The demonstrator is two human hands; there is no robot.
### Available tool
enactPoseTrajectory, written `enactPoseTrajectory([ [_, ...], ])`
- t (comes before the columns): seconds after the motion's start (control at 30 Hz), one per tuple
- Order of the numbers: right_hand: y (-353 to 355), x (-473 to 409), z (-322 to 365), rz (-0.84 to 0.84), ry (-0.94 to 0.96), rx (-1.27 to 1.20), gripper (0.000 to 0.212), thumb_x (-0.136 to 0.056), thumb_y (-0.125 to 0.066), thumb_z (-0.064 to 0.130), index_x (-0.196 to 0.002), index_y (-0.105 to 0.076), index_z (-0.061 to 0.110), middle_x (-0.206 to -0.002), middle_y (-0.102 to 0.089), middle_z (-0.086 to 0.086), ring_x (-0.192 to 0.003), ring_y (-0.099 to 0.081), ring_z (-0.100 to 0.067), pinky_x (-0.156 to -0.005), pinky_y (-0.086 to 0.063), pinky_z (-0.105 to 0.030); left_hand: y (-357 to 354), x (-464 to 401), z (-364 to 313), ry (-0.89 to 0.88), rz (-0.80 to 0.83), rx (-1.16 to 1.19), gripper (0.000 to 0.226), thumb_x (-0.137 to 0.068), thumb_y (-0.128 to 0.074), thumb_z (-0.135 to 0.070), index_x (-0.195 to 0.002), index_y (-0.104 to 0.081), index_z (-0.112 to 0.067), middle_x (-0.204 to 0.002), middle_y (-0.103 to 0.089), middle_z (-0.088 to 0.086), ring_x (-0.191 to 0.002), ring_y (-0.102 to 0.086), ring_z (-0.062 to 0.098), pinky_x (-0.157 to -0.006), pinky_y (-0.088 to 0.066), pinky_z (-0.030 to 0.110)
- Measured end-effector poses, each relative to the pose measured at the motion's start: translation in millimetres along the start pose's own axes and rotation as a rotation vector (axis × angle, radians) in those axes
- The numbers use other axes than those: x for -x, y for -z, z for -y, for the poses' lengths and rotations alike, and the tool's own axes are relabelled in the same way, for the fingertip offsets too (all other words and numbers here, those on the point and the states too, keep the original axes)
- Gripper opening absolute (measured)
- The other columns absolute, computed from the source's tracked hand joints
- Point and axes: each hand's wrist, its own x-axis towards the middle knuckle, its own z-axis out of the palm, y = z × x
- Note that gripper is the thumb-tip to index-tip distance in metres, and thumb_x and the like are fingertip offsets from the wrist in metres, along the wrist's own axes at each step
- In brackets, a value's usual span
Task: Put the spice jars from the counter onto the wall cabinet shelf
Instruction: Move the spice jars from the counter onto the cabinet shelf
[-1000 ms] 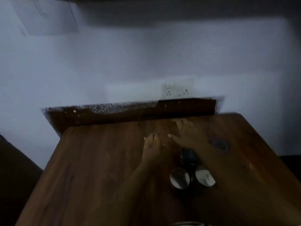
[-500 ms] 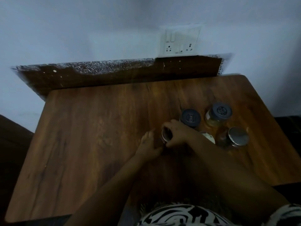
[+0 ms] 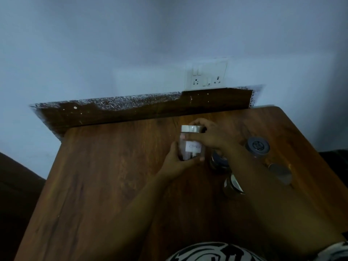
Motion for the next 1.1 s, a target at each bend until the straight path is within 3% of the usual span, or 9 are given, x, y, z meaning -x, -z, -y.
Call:
enactPoseTrajectory([
  [0.07, -2.1, -2.2, 7.3, -0.058, -0.023, -0.134, 0.048, -0.069, -0.083, 0.037, -0.109, -0.061, 0.022, -0.107, -0.063, -0.001, -0.097, -0.064, -0.024, -0.067, -0.058, -0.038, 2.2, -1.5, -11.5, -0.034, 0.016, -0.016, 0.069, -0.078, -0.078, -0.023, -0.134, -0.038, -0.027, -0.129, -0.054, 0.001, -0.114, -0.060, 0.020, -0.087, -0.055, 0.033],
  [0.2, 13.6, -0.8, 22.5, 0.046, 0.007, -0.366, 0.024, -0.082, -0.073, 0.028, -0.102, -0.067, 0.016, -0.098, -0.069, -0.007, -0.094, -0.066, -0.025, -0.076, -0.053, -0.037, 20.6, 0.5, -39.1, 0.021, 0.240, 0.178, 0.085, -0.067, -0.077, -0.029, -0.141, -0.036, -0.021, -0.130, -0.054, 0.008, -0.116, -0.058, 0.027, -0.085, -0.053, 0.035],
  [0.3, 20.0, -2.6, 30.4, -0.012, 0.061, -0.388, 0.039, -0.079, -0.075, 0.033, -0.112, -0.065, 0.014, -0.110, -0.067, -0.011, -0.103, -0.064, -0.029, -0.081, -0.053, -0.038, 13.1, -0.3, -52.5, -0.123, 0.172, 0.067, 0.090, -0.069, -0.077, -0.015, -0.143, -0.025, -0.022, -0.132, -0.049, 0.007, -0.119, -0.056, 0.023, -0.087, -0.055, 0.031],
  [0.4, 20.1, -1.8, 32.6, 0.024, 0.079, -0.534, 0.068, -0.077, -0.075, 0.035, -0.135, -0.046, 0.015, -0.126, -0.061, -0.015, -0.111, -0.063, -0.029, -0.086, -0.054, -0.043, 5.7, -3.8, -63.2, -0.222, 0.083, 0.090, 0.095, -0.071, -0.079, -0.015, -0.146, -0.020, -0.022, -0.136, -0.046, 0.007, -0.122, -0.055, 0.022, -0.092, -0.055, 0.038],
  [0.57, 27.2, 7.3, 21.5, 0.239, 0.154, -0.553, 0.122, -0.047, -0.096, 0.016, -0.143, -0.027, 0.044, -0.127, -0.062, -0.016, -0.119, -0.059, -0.031, -0.086, -0.055, -0.044, 13.9, -7.0, -81.3, -0.276, 0.078, 0.133, 0.096, -0.078, -0.070, -0.009, -0.150, -0.010, -0.031, -0.138, -0.044, -0.001, -0.122, -0.054, 0.016, -0.094, -0.053, 0.034],
  [0.7, 37.2, 19.2, 27.4, 0.258, 0.208, -0.580, 0.121, -0.045, -0.097, 0.013, -0.142, -0.032, 0.044, -0.129, -0.060, -0.017, -0.120, -0.059, -0.032, -0.090, -0.053, -0.045, 16.8, -5.5, -91.6, -0.298, 0.137, 0.074, 0.094, -0.077, -0.061, -0.011, -0.151, -0.010, -0.035, -0.139, -0.043, -0.008, -0.125, -0.052, 0.016, -0.096, -0.051, 0.033],
  [0.87, 51.4, 29.5, 37.5, 0.218, 0.251, -0.534, 0.121, -0.043, -0.097, 0.013, -0.141, -0.033, 0.044, -0.126, -0.063, -0.015, -0.119, -0.060, -0.030, -0.090, -0.054, -0.042, 12.5, -3.3, -103.5, -0.357, 0.136, 0.026, 0.102, -0.070, -0.071, -0.024, -0.152, -0.013, -0.040, -0.140, -0.043, -0.013, -0.129, -0.048, 0.015, -0.103, -0.047, 0.041],
  [0.97, 62.9, 32.6, 43.7, 0.202, 0.280, -0.507, 0.119, -0.046, -0.096, 0.012, -0.141, -0.032, 0.045, -0.125, -0.064, -0.013, -0.119, -0.060, -0.028, -0.092, -0.053, -0.040, 1.7, -4.2, -115.2, -0.369, 0.094, 0.002, 0.102, -0.076, -0.070, -0.016, -0.151, -0.008, -0.045, -0.132, -0.044, -0.020, -0.123, -0.050, 0.010, -0.103, -0.047, 0.042],
  [1.1, 82.2, 38.6, 56.6, 0.142, 0.321, -0.407, 0.114, -0.064, -0.086, 0.005, -0.149, -0.020, 0.044, -0.124, -0.065, -0.013, -0.117, -0.062, -0.027, -0.095, -0.052, -0.039, -14.0, -7.6, -132.6, -0.401, 0.003, 0.020, 0.101, -0.089, -0.066, -0.012, -0.150, 0.007, -0.044, -0.132, -0.047, -0.009, -0.122, -0.052, 0.012, -0.108, -0.042, 0.048],
])
